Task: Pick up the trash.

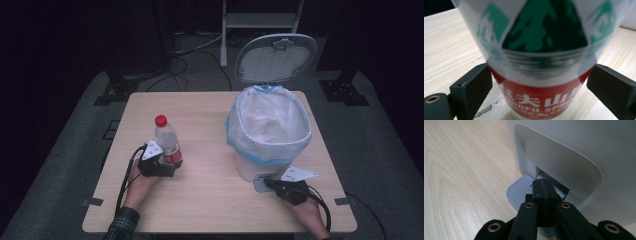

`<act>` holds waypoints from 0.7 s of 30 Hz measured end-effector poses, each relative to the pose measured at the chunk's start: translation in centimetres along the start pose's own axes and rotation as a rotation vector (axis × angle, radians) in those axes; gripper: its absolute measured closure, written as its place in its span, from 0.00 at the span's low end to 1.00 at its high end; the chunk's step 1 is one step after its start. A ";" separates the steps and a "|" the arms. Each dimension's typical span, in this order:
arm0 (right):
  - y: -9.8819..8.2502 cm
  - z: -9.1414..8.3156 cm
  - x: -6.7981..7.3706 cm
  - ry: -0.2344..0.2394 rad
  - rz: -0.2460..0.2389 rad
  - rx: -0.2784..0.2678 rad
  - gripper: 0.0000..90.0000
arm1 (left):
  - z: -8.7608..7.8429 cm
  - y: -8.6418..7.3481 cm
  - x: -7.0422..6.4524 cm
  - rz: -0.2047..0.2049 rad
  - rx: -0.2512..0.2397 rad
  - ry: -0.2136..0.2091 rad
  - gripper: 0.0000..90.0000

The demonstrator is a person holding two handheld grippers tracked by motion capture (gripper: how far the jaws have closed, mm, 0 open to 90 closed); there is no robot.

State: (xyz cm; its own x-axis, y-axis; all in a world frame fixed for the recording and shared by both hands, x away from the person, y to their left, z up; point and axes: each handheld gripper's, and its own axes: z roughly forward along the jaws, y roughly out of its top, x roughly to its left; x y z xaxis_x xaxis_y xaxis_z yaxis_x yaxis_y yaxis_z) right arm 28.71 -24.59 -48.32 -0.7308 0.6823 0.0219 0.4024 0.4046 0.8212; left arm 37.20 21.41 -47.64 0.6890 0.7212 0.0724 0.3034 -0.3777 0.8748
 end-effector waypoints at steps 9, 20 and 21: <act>0.0 0.0 0.0 0.000 0.002 0.001 1.00 | -0.3 -0.1 -0.1 0.002 -0.026 0.009 0.22; 0.0 0.0 0.0 0.000 0.001 0.001 1.00 | -0.6 -0.3 0.5 -0.059 -0.050 -0.006 0.31; 0.0 0.0 0.0 -0.001 0.001 0.001 1.00 | -0.6 -0.3 0.6 -0.062 -0.050 -0.006 0.31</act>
State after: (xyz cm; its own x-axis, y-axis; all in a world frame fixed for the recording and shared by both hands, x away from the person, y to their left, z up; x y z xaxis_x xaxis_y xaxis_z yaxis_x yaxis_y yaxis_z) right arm 28.69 -24.58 -48.31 -0.7302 0.6829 0.0222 0.4034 0.4047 0.8206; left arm 37.09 22.29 -47.58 0.6740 0.7386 0.0145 0.3123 -0.3027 0.9005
